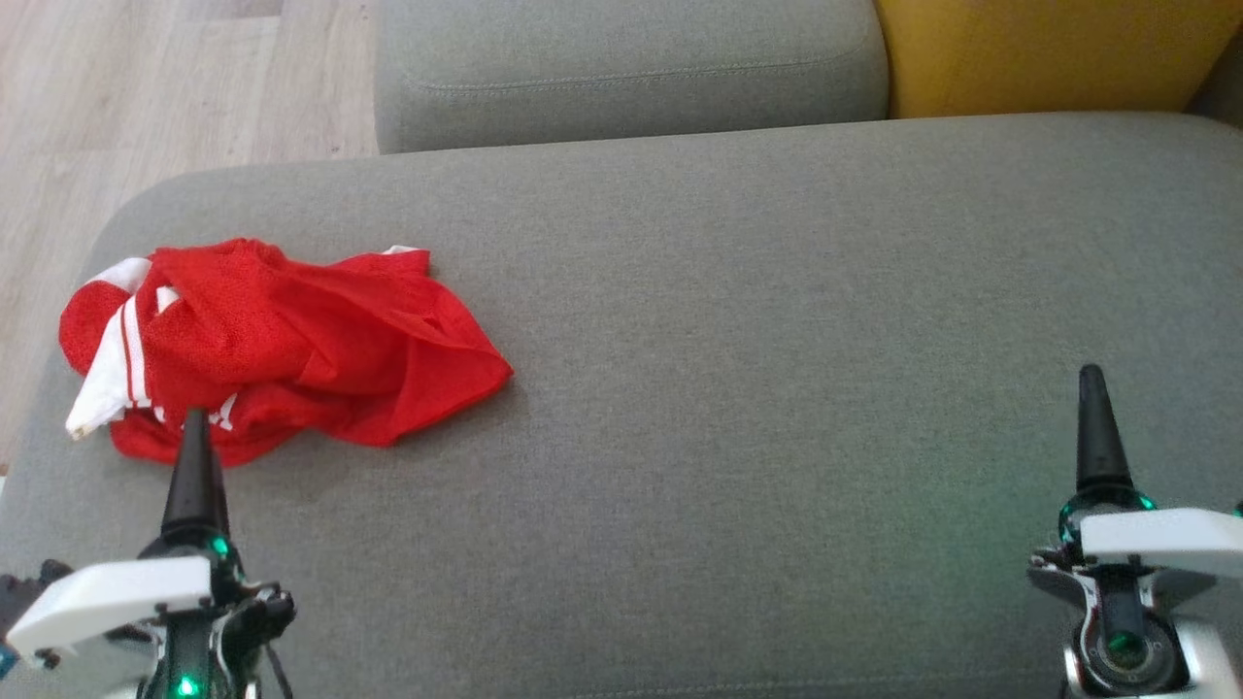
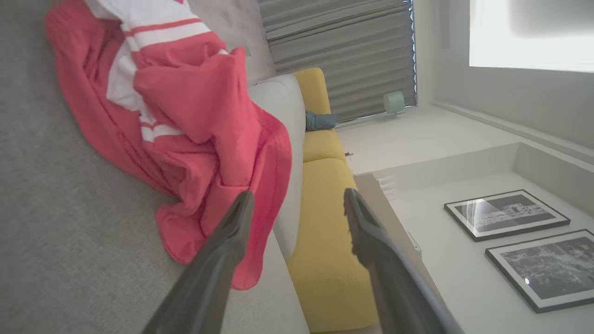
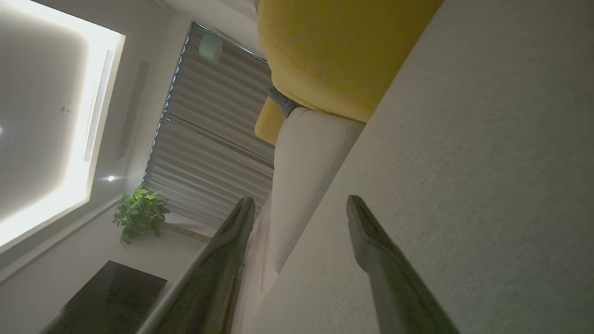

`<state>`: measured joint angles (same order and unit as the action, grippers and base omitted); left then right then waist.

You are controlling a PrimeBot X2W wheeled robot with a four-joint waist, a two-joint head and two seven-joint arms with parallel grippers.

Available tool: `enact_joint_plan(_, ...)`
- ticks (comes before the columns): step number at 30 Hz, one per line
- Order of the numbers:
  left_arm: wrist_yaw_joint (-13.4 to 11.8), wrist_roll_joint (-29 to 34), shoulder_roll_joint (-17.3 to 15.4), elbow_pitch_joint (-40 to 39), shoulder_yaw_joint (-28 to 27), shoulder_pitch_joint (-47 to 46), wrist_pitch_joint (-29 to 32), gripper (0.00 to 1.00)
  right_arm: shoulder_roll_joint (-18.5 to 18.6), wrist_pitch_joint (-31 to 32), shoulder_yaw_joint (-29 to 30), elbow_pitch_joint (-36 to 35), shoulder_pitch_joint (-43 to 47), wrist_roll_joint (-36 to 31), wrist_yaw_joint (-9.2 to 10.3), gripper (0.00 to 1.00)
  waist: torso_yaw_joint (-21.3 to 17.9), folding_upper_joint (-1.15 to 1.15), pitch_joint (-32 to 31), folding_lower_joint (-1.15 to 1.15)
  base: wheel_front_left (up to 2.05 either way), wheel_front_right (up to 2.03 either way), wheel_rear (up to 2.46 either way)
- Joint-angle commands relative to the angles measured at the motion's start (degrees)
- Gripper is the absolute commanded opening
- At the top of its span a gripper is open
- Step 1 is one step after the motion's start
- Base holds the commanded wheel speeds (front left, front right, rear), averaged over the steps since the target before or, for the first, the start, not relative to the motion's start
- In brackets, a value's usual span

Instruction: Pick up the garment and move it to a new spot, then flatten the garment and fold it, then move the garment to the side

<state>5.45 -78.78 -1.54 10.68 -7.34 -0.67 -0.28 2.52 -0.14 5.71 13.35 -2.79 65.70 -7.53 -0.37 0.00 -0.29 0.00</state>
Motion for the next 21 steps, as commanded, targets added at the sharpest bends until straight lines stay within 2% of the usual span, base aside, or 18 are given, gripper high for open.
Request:
enact_joint_plan(1,-0.24,1.49,-0.69,-2.76,-0.73,-3.31,-0.72,1.00,1.06,-0.74,-0.67,-2.68,-3.02,-1.94,0.01,1.00,-0.03,0.00,0.02,0.00,0.00,0.00,0.00)
enact_joint_plan(7,-2.38,8.16,-0.74,-6.63,0.71,-3.57,-1.72,1.00,0.91,-1.74,-1.34,-4.81,-3.47,-8.42,0.02,1.00,-0.15,0.00,0.15,0.00,0.00,0.00,0.00)
enact_joint_plan(13,-3.26,16.42,-0.78,-9.20,3.67,-3.35,-2.73,1.00,0.44,-2.76,-2.12,-6.58,-3.34,-15.12,0.02,1.00,-0.10,0.00,0.20,0.00,0.00,0.00,0.00)
enact_joint_plan(21,-4.86,28.65,-0.85,-11.69,7.81,-3.14,-4.24,1.00,0.24,-4.28,-6.11,-6.94,-2.67,-26.23,0.02,1.00,0.00,0.00,0.05,0.00,0.00,0.00,0.00)
